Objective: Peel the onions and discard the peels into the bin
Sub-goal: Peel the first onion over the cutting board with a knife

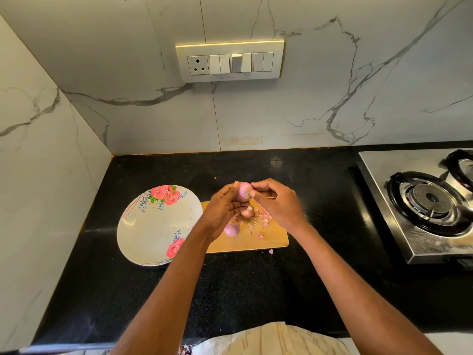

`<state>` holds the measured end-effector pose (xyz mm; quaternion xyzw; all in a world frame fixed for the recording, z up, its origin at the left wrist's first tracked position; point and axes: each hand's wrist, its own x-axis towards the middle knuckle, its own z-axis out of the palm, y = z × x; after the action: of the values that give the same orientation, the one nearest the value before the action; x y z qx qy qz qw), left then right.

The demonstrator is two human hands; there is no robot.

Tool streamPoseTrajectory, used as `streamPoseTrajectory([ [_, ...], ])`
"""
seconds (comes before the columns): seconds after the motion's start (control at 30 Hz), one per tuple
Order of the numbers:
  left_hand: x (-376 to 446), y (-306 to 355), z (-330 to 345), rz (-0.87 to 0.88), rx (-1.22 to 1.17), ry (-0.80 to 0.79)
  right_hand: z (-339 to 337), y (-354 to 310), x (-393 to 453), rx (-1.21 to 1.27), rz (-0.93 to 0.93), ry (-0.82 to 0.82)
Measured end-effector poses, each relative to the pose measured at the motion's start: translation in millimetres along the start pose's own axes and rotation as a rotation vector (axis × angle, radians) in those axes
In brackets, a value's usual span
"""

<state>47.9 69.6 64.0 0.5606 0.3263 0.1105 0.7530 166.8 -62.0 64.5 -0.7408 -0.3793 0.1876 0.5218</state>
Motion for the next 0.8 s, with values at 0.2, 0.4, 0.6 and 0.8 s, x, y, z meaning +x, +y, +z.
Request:
streamPoseTrajectory([
  [0.2,0,-2,-1,-0.010,0.001,-0.006,-1,4,1,-0.007,0.033,-0.003],
  [0.4,2,-1,-1,0.024,0.039,0.025,1,7,3,-0.003,0.074,-0.047],
  [0.6,0,0,-4,0.058,0.066,-0.019,2,12,7,0.055,0.126,-0.045],
  [0.8,2,0,-1,0.068,0.134,0.012,3,13,5,0.063,0.099,-0.094],
])
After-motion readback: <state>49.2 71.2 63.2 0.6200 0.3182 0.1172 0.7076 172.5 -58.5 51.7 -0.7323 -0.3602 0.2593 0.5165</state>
